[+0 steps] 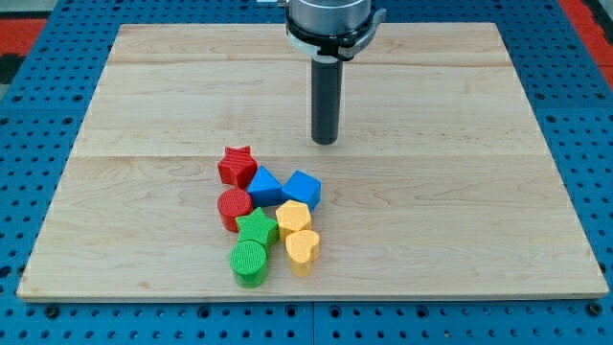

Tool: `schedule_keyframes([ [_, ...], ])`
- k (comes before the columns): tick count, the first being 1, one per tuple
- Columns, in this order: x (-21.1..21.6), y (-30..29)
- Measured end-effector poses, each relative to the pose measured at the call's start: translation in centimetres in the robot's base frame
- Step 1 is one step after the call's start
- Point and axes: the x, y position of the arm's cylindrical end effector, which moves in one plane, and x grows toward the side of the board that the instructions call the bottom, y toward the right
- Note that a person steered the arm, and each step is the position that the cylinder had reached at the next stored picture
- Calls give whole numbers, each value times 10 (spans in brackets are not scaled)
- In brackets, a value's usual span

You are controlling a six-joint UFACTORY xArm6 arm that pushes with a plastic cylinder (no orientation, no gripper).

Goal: Push the yellow heart to the bottom right of the yellow hexagon

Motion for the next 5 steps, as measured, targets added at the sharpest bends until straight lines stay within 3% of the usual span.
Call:
schedule_keyframes([
  [1,23,41],
  [2,100,69],
  [3,197,57],
  [5,204,13],
])
